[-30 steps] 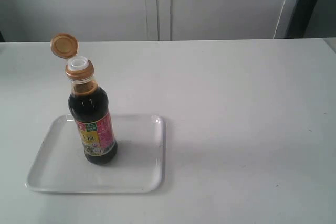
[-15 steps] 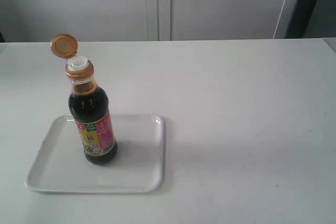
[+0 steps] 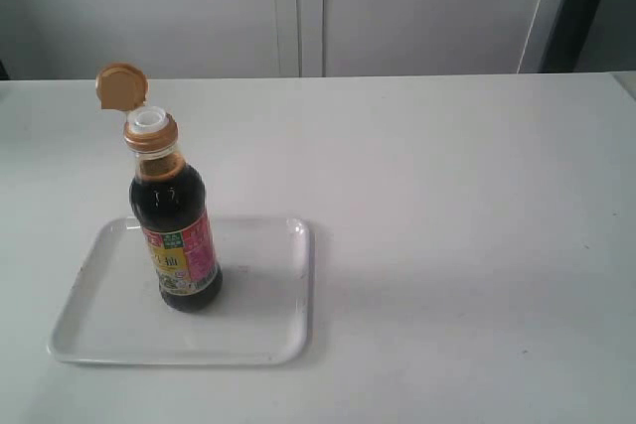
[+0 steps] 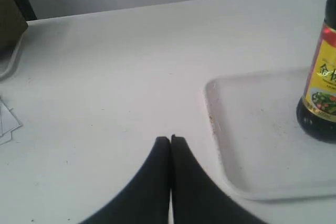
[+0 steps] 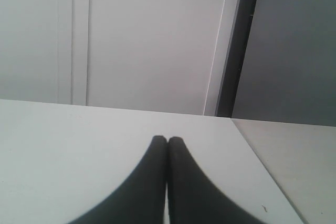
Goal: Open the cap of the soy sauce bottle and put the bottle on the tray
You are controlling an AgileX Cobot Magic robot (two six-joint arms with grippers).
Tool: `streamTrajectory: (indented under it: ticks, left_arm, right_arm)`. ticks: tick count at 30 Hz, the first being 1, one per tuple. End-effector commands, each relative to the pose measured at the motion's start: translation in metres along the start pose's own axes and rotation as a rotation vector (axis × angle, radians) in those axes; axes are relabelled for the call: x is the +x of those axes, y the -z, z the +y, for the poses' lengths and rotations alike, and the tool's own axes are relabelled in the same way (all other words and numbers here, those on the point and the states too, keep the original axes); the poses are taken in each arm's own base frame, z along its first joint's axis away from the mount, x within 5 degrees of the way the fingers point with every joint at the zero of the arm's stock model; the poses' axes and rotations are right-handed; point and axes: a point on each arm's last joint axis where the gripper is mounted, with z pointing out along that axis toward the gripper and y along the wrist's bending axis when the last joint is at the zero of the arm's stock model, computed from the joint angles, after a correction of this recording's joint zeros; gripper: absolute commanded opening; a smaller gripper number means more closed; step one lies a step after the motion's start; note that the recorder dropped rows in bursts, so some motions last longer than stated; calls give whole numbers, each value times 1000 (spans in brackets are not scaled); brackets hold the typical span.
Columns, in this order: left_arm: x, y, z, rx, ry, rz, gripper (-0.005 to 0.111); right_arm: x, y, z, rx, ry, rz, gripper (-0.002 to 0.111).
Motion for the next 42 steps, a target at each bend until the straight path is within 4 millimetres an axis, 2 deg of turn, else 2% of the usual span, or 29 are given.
streamTrajectory:
  ticks: [1,7,42]
  left_arm:
    - [0,0,0,-5,16,-12,0]
    - [10,0,-2,15,12,97,0]
    - [10,1,-2,17,38,103,0]
  right_arm:
    - [1,0,0,0,1,2,0]
    - [1,0,0,0,1,2,0]
    - [1,0,0,0,1,2,0]
